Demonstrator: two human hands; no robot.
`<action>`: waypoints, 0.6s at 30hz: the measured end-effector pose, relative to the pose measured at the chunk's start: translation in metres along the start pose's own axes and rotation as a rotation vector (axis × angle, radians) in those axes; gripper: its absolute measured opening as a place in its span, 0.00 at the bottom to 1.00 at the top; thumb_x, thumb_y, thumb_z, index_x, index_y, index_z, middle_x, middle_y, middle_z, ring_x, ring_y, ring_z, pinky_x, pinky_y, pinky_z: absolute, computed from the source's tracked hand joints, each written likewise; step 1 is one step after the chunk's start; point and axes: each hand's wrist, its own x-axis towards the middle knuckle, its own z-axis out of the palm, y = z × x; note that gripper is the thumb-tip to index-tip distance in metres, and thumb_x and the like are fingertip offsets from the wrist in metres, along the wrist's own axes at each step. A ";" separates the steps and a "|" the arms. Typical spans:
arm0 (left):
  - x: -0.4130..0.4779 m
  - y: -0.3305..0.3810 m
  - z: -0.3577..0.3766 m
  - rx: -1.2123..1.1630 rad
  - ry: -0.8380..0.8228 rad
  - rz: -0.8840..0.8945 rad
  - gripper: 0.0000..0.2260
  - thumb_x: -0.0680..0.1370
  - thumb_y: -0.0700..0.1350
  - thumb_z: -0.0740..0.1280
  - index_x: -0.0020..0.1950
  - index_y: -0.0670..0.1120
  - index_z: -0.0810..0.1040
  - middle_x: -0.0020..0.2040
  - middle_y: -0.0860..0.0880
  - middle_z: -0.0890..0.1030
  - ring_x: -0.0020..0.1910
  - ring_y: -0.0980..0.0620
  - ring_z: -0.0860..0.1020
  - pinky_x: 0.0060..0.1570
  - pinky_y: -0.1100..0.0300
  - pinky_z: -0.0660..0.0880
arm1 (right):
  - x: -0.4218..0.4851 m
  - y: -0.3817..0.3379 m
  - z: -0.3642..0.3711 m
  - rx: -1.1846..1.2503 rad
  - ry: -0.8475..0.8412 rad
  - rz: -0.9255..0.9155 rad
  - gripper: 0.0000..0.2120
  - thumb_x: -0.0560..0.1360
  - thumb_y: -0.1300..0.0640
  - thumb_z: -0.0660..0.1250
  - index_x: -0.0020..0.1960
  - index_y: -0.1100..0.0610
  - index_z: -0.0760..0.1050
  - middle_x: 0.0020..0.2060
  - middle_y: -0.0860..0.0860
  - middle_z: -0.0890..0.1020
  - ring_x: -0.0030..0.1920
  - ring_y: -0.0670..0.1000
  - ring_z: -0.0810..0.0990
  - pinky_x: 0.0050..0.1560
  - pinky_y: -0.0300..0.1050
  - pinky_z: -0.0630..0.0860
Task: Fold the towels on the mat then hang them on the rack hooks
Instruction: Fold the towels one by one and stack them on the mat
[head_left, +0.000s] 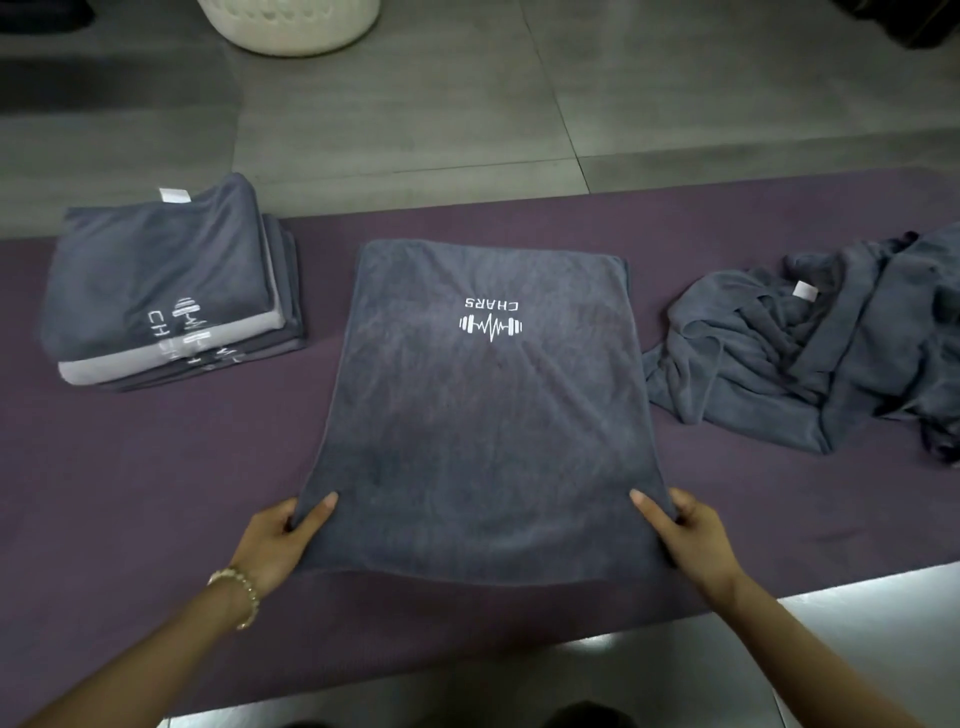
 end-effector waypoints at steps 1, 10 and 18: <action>0.004 0.007 -0.001 -0.022 0.029 0.033 0.13 0.77 0.50 0.67 0.40 0.41 0.81 0.38 0.46 0.83 0.40 0.50 0.80 0.40 0.61 0.75 | 0.004 -0.010 0.001 0.047 0.003 -0.038 0.06 0.76 0.60 0.68 0.43 0.61 0.80 0.33 0.42 0.84 0.36 0.38 0.82 0.34 0.28 0.74; 0.105 0.115 -0.005 -0.210 0.381 0.304 0.10 0.79 0.47 0.65 0.56 0.44 0.79 0.47 0.48 0.78 0.46 0.58 0.74 0.43 0.74 0.69 | 0.110 -0.081 0.009 0.267 0.284 -0.184 0.06 0.79 0.56 0.65 0.46 0.57 0.77 0.41 0.46 0.81 0.43 0.43 0.77 0.44 0.28 0.73; 0.171 0.100 0.007 0.125 0.261 0.041 0.31 0.73 0.59 0.68 0.65 0.36 0.72 0.62 0.40 0.76 0.61 0.42 0.74 0.60 0.54 0.69 | 0.163 -0.080 0.019 -0.165 0.274 -0.072 0.25 0.74 0.45 0.68 0.64 0.60 0.72 0.57 0.53 0.79 0.59 0.54 0.77 0.53 0.42 0.69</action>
